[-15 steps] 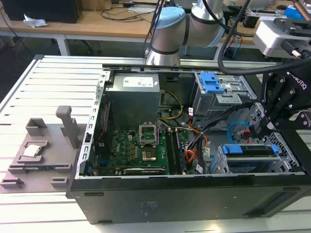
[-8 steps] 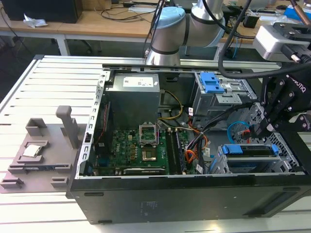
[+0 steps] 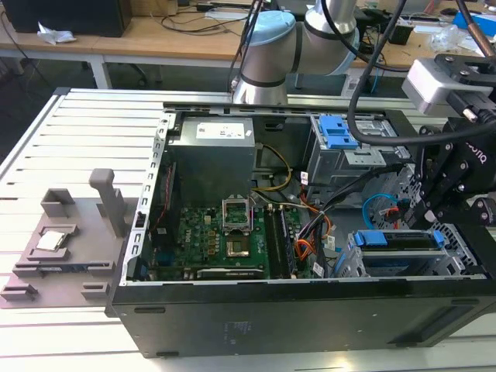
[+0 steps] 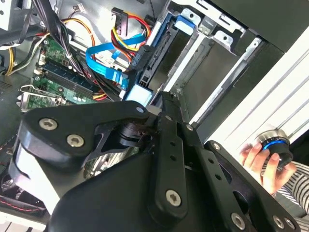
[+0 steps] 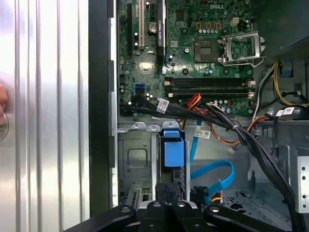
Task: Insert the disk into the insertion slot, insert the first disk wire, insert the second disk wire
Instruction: 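Insert the disk into the insertion slot, then insert the first disk wire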
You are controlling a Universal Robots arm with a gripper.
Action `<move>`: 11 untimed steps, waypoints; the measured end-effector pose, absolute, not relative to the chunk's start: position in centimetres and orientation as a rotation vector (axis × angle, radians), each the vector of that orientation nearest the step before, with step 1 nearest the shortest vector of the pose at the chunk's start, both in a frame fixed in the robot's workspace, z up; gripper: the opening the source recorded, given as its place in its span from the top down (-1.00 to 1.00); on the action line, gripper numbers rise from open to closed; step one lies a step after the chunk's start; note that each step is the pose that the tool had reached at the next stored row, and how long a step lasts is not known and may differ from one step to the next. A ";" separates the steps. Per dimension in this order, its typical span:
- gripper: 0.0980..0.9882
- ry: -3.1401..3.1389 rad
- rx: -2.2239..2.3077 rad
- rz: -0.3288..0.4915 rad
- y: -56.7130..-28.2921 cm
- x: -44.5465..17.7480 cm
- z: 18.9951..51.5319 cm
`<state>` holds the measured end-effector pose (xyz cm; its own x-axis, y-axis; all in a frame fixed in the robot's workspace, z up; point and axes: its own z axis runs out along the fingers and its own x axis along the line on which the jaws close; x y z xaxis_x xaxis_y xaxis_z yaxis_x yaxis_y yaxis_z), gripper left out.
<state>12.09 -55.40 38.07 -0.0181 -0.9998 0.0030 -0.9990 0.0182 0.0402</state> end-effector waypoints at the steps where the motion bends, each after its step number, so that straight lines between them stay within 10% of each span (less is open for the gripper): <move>1: 0.98 -2.220 2.180 -0.041 -55.4 12.1 38.1; 11: 0.96 -2.220 2.180 -0.041 -55.4 12.1 38.1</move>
